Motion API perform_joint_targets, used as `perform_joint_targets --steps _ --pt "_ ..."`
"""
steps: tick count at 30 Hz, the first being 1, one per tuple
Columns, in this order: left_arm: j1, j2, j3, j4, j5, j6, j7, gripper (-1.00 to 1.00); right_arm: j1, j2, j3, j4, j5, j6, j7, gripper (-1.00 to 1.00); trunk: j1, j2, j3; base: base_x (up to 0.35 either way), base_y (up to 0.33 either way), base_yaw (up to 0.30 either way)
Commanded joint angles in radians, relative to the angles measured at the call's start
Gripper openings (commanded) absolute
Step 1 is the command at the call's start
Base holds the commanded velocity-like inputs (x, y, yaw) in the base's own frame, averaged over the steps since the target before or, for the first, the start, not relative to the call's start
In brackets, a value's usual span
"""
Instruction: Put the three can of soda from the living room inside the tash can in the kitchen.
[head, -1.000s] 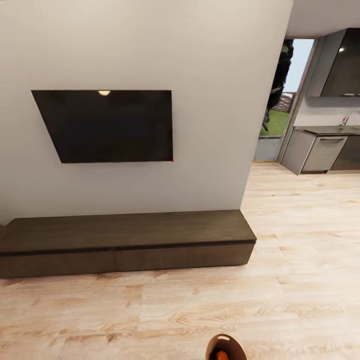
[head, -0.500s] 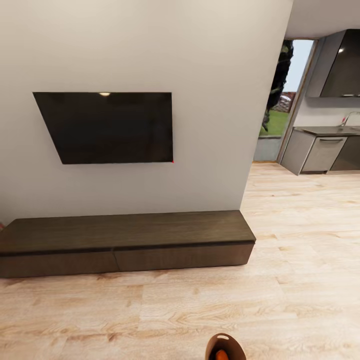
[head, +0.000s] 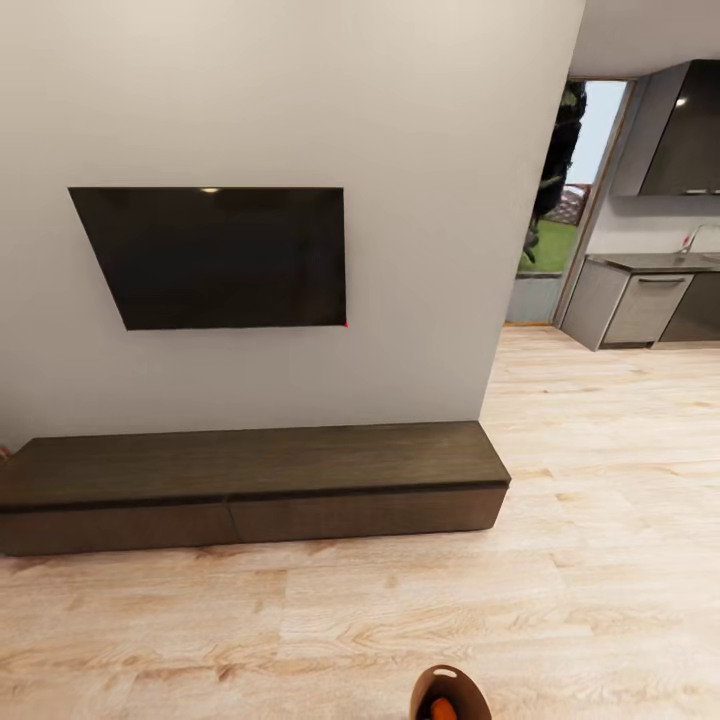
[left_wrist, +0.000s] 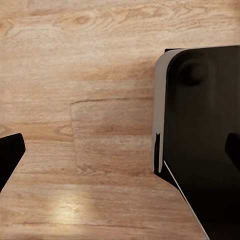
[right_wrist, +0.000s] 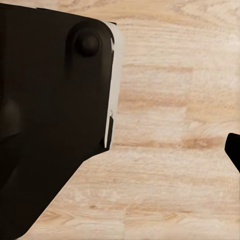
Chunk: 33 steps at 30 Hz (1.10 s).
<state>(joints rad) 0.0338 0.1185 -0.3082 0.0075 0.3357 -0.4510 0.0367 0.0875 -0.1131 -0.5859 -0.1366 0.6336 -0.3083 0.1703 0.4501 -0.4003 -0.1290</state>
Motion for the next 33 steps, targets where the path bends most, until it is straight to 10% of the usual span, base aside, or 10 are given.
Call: perform_joint_targets --steps 1,33 --pt "0.0 0.0 0.0 0.0 0.0 0.0 0.0 1.0 0.0 0.0 0.0 0.0 0.0 0.0 0.0 1.0 0.0 0.0 0.0 0.0 0.0 0.0" --pt "-0.006 0.0 0.007 -0.011 0.004 0.002 0.008 1.0 0.0 0.001 0.0 0.0 0.0 0.0 0.0 1.0 0.0 0.0 0.0 0.0 0.0 0.0"
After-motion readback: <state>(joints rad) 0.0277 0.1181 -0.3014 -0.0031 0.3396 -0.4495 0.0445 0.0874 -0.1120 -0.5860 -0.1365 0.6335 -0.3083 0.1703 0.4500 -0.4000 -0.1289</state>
